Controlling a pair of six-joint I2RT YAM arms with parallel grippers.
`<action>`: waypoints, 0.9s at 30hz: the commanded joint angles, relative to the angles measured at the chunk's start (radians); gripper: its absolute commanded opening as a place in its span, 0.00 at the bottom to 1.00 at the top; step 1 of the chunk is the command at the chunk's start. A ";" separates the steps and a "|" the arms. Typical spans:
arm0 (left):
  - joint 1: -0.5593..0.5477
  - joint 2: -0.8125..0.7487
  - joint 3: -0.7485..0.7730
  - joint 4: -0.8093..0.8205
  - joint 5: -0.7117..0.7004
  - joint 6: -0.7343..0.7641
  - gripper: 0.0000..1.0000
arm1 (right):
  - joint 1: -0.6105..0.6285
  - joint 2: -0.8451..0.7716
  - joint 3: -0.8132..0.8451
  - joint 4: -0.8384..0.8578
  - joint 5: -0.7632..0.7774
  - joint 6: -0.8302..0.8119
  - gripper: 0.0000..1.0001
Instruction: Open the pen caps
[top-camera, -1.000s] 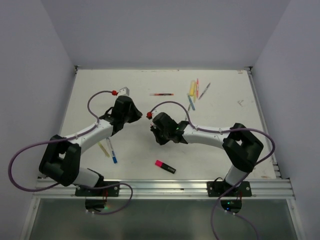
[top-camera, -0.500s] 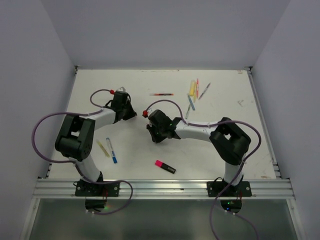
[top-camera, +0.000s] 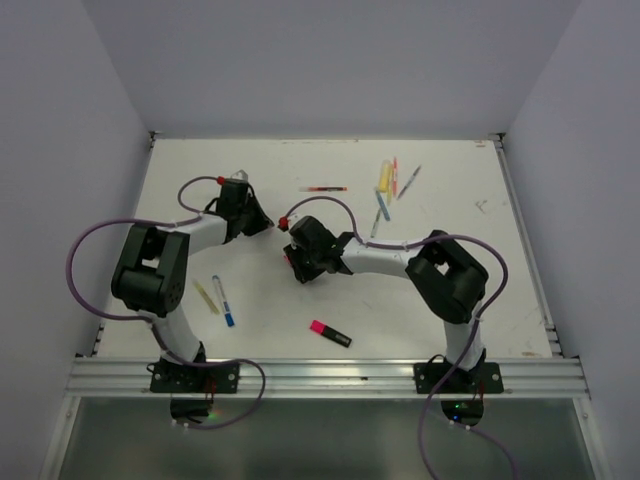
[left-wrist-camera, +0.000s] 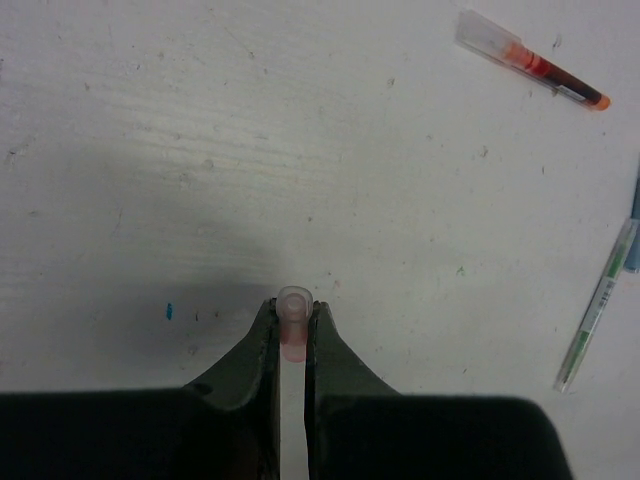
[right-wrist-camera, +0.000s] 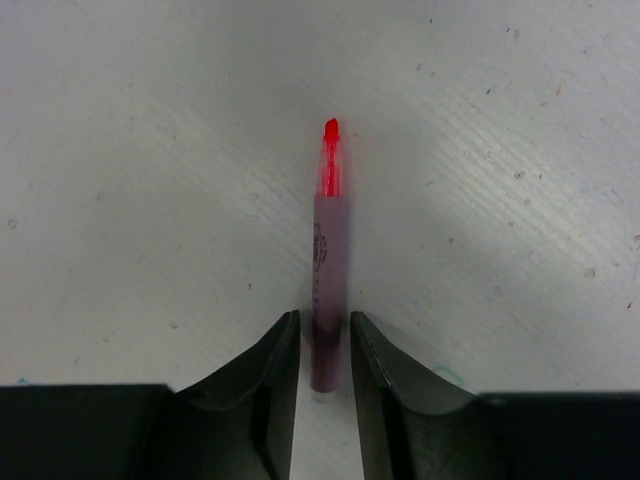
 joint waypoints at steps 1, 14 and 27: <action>0.015 0.014 0.002 0.057 0.040 0.018 0.00 | -0.003 0.039 0.024 0.012 0.001 -0.008 0.34; 0.033 0.052 0.005 0.035 0.041 -0.002 0.00 | -0.004 0.048 0.024 0.012 0.001 -0.013 0.38; 0.044 0.085 -0.001 -0.010 -0.002 -0.024 0.33 | -0.004 0.061 0.034 0.009 0.001 -0.017 0.38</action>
